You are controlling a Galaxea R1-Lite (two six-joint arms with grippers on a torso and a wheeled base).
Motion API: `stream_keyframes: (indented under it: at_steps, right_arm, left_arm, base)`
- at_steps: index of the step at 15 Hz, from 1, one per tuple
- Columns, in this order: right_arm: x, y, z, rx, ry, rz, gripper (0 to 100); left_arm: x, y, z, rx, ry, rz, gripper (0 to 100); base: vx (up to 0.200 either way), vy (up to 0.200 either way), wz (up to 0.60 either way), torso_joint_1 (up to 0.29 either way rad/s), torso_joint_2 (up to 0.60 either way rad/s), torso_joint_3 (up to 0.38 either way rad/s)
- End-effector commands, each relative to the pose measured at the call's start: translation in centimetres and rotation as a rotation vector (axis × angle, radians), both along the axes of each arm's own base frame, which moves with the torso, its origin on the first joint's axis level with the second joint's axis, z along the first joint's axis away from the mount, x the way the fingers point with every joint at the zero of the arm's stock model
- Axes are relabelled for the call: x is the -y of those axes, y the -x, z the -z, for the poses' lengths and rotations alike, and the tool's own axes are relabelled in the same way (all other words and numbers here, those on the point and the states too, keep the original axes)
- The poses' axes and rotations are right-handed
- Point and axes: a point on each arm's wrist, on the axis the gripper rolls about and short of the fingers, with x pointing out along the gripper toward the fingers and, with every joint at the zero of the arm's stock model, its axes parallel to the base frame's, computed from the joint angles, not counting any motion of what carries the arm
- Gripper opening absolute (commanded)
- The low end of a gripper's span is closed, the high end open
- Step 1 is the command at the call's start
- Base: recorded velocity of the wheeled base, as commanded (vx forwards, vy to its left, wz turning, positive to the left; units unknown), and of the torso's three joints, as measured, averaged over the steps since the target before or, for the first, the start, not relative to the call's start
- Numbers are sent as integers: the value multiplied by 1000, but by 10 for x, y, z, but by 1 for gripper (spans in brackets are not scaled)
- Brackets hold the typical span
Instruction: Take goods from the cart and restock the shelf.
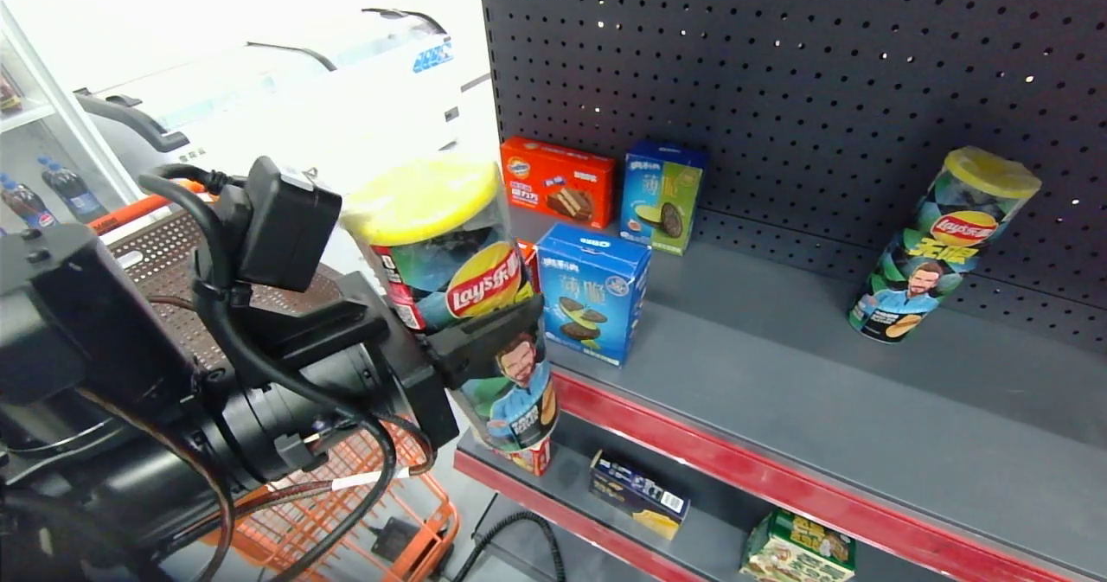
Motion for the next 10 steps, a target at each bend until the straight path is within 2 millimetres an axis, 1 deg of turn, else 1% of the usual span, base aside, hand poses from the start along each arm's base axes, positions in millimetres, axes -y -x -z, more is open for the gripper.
stream_keyframes:
  at_steps: [1, 3, 9, 10]
  right_arm:
    - [0, 0, 0, -1, 0, 0, 100]
    - [0, 0, 0, 0, 0, 0, 100]
    - [0, 0, 0, 0, 0, -3, 100]
    - [0, 0, 0, 0, 0, -3, 100]
  left_arm:
    - [7, 4, 3, -34, -25, 35, 0]
    - [14, 7, 1, -43, -34, 67, 0]
    - [17, 5, -2, -38, -32, 92, 0]
    - [18, 4, -3, -34, -30, 96, 0]
  base:
    - [0, 0, 0, 0, 0, 0]
    - [0, 0, 0, 0, 0, 0]
    - [0, 0, 0, 0, 0, 0]
    - [0, 0, -600, 2, 2, 7]
